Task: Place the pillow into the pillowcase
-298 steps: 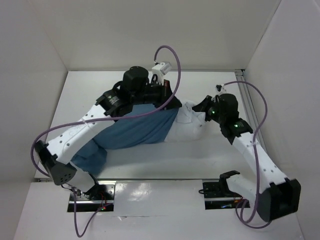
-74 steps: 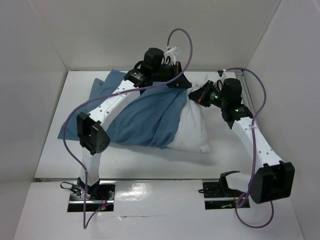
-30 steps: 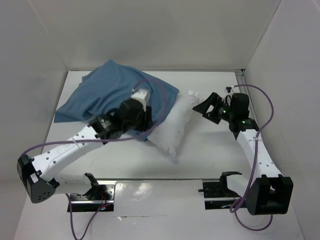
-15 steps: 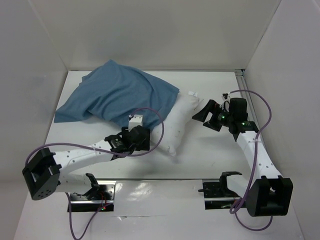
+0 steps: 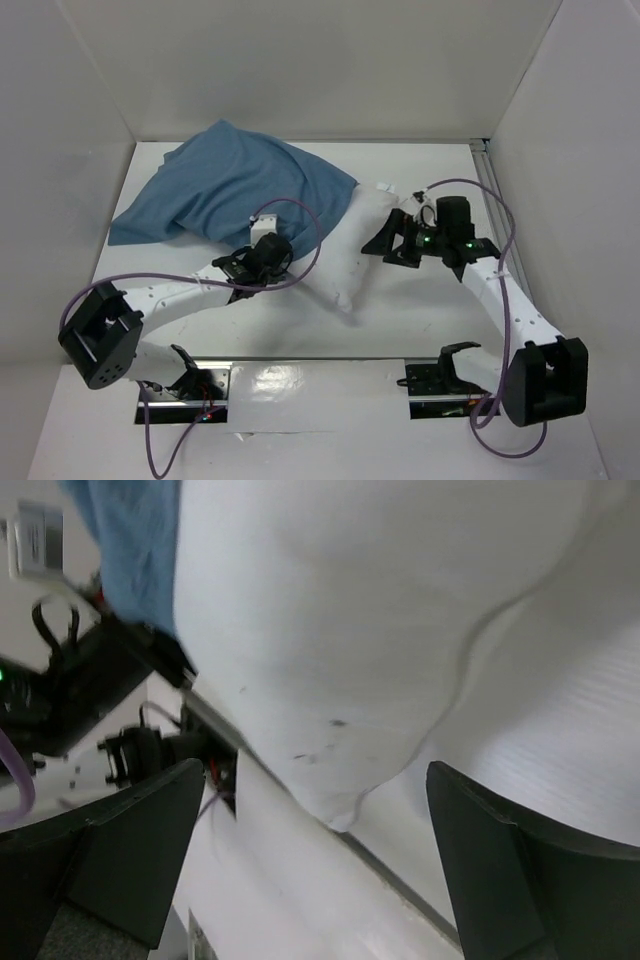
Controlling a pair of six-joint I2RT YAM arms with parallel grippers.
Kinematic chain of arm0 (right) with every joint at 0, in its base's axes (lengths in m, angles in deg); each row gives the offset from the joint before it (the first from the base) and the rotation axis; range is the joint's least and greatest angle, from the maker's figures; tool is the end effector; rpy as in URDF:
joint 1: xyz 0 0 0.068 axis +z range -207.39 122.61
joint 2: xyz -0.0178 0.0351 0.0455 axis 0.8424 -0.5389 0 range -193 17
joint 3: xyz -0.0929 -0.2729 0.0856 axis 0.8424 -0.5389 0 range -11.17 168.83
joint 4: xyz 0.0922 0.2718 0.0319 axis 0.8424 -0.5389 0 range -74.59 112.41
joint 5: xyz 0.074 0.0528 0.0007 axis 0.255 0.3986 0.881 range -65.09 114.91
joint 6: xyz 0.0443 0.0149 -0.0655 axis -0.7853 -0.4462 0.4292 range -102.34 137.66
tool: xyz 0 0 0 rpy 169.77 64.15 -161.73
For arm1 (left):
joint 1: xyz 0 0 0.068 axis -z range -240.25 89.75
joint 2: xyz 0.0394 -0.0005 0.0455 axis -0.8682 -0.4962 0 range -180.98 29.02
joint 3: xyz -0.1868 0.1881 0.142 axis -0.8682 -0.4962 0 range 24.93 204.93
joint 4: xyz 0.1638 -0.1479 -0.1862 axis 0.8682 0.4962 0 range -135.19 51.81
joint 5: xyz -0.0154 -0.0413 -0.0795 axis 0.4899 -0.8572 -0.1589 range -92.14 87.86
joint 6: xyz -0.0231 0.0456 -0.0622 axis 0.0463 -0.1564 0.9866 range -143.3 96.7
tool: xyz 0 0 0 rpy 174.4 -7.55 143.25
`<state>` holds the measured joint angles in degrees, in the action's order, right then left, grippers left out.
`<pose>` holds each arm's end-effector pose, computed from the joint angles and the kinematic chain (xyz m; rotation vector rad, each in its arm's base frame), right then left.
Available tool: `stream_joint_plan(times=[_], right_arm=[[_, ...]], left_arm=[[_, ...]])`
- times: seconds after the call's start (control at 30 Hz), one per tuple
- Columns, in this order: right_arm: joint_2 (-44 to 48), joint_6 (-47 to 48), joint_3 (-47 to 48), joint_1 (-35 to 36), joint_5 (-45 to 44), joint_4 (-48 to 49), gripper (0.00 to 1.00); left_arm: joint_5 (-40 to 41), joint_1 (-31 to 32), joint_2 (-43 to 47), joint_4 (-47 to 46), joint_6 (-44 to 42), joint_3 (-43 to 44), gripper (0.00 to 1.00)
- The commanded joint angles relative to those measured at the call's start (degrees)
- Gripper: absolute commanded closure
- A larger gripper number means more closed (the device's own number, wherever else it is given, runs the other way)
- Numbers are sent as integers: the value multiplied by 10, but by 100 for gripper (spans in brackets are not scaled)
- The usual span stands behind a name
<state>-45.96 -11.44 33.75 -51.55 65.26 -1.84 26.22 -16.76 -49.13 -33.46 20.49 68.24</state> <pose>0.2540 0.0713 0.2611 0.0982 2.3447 1.1197 0.2490 -0.1906 0.1945 -0.2335 2.2606 -0.2080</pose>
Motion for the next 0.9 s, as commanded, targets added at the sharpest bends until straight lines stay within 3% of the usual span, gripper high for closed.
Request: stream_joint_plan(times=[0.0,0.07,0.17,0.2,0.33,0.43,0.47,0.53,0.57,0.63,0.73,0.87], right_arm=[[-8,-30,-8,82,2,57,1],[-33,-53,-20,124,-29,113,1],[-104,-75,-6,197,-75,185,15],[-129,-75,6,207,-81,200,39],[-248,-69,119,188,-55,241,100],[-271,-100,244,117,-20,278,100],[-271,-131,300,84,-14,302,100],[-256,-159,345,59,-9,321,100],[-248,-178,359,51,-9,329,100],[-210,-184,368,51,-30,335,100],[-162,-172,292,83,-75,329,100],[-133,-209,107,129,-95,384,100]], left_arm=[[5,-3,-1,1,-8,39,96],[-8,-3,7,18,-8,49,100],[-43,28,38,23,-8,63,100],[-50,36,44,23,-8,70,100],[-168,47,58,30,-29,145,100],[-235,47,28,38,-55,284,100],[-274,47,13,45,-78,378,100],[-310,47,-23,72,-99,481,100],[-347,47,-64,80,-114,579,100],[-385,47,-103,86,-120,656,100],[-441,41,-161,81,-105,723,100],[-514,41,-175,22,-51,686,100]])
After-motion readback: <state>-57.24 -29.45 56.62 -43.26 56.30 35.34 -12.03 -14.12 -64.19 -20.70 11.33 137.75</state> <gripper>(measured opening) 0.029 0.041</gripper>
